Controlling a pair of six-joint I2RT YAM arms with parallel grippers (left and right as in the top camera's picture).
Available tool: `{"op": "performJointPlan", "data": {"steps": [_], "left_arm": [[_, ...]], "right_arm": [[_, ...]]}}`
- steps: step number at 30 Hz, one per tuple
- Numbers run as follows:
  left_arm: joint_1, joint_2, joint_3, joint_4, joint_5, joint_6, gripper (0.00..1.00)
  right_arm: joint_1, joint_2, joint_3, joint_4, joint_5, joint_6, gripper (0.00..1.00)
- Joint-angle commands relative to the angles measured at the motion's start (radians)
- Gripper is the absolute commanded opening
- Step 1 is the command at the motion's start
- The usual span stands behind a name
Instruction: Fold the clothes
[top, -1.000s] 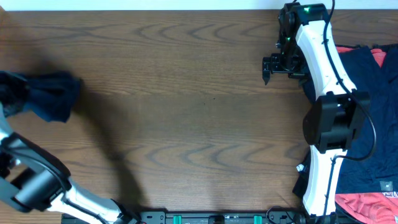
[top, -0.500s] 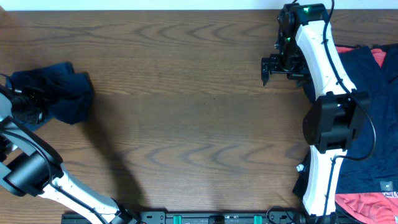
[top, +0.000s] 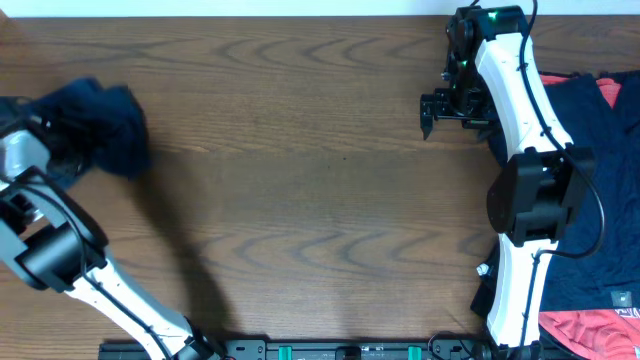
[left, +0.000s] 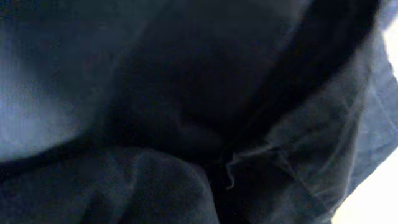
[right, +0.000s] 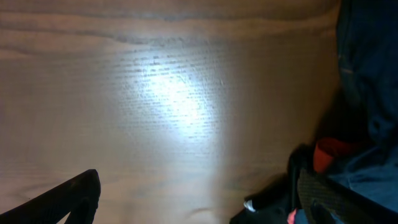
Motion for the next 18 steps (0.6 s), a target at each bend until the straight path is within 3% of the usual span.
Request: {"op": "performJointPlan", "data": {"steps": [1, 4, 14, 18], "left_arm": [[-0.050, 0.073, 0.002, 0.090, -0.057, 0.029, 0.06], [-0.070, 0.079, 0.002, 0.220, -0.068, 0.036, 0.06], [-0.081, 0.079, 0.002, 0.555, -0.300, 0.048, 0.06], [-0.080, 0.079, 0.002, 0.602, -0.304, 0.051, 0.06]], "right_arm": [[0.013, -0.011, -0.002, -0.018, -0.005, -0.017, 0.99], [0.017, -0.011, -0.002, -0.031, -0.005, -0.017, 0.99], [0.042, -0.011, -0.002, -0.031, -0.006, -0.017, 0.99], [0.047, -0.011, -0.002, -0.031, -0.015, -0.017, 0.99]]}}
